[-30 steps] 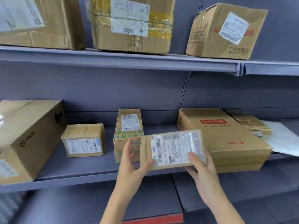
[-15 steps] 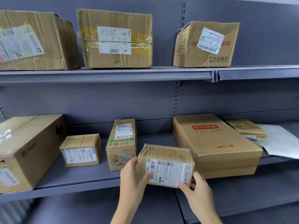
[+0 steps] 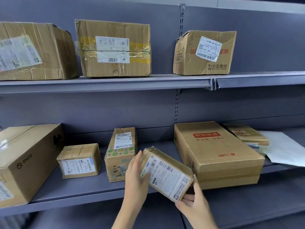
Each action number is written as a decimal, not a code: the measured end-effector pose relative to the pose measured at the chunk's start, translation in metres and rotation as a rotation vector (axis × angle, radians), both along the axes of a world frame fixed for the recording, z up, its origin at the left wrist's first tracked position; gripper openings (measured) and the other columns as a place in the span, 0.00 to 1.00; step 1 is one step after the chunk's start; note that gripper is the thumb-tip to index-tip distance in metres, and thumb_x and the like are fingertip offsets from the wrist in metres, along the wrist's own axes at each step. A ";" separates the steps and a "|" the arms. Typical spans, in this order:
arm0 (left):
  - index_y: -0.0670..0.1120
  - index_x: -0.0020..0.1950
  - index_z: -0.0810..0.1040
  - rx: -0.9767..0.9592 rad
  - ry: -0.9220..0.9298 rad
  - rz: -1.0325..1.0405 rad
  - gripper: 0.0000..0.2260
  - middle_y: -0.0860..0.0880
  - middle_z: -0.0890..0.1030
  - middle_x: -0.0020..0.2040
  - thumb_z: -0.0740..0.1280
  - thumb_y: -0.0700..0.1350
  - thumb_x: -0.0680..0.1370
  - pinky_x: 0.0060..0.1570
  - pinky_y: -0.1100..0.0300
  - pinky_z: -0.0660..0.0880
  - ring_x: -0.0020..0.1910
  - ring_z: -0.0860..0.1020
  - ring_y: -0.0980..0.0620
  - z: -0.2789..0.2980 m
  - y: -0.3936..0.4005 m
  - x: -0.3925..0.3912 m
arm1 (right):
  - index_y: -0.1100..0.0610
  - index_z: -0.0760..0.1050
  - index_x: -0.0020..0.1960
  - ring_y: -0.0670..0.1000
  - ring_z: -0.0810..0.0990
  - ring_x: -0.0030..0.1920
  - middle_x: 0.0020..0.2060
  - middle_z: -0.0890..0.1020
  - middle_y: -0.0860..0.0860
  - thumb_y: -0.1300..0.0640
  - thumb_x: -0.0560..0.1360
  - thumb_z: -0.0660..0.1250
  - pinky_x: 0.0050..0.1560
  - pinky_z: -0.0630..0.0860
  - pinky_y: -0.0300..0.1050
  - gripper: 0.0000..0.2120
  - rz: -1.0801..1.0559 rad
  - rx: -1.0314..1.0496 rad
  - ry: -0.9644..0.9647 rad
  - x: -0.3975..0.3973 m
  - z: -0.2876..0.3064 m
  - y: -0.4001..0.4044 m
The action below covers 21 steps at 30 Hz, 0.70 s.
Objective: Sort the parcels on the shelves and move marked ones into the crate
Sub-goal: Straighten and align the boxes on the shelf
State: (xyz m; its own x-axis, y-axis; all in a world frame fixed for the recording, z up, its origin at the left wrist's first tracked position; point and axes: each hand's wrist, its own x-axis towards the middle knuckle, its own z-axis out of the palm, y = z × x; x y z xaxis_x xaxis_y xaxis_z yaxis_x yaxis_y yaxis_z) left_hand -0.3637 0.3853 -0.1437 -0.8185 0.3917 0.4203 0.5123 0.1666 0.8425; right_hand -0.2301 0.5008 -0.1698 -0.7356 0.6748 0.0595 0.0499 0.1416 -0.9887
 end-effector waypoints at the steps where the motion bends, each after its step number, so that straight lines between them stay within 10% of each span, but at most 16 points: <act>1: 0.56 0.71 0.58 0.005 -0.007 0.000 0.33 0.49 0.65 0.70 0.67 0.33 0.74 0.65 0.43 0.67 0.70 0.62 0.51 0.001 0.001 -0.002 | 0.52 0.55 0.74 0.45 0.81 0.44 0.47 0.80 0.50 0.73 0.64 0.72 0.42 0.76 0.31 0.46 -0.010 -0.036 0.022 -0.002 -0.001 -0.002; 15: 0.48 0.70 0.60 -0.193 0.055 0.062 0.32 0.52 0.65 0.57 0.72 0.41 0.71 0.56 0.60 0.63 0.60 0.65 0.50 -0.011 0.011 -0.013 | 0.46 0.53 0.74 0.45 0.73 0.59 0.65 0.70 0.48 0.72 0.67 0.69 0.61 0.71 0.43 0.45 -0.039 -0.004 0.064 -0.018 -0.004 0.012; 21: 0.45 0.48 0.63 -0.202 -0.148 0.050 0.17 0.47 0.70 0.48 0.71 0.35 0.69 0.40 0.62 0.61 0.50 0.70 0.46 -0.041 0.009 -0.016 | 0.54 0.42 0.75 0.51 0.58 0.73 0.74 0.56 0.51 0.62 0.73 0.66 0.70 0.58 0.44 0.41 -0.080 0.297 -0.190 -0.032 -0.006 0.024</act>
State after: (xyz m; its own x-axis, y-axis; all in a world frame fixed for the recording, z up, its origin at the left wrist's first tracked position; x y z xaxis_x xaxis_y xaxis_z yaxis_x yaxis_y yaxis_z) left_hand -0.3798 0.3947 -0.1844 -0.8858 0.4132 0.2114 0.3726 0.3615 0.8547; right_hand -0.2618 0.5246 -0.1755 -0.6982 0.7042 0.1288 0.2513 0.4096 -0.8770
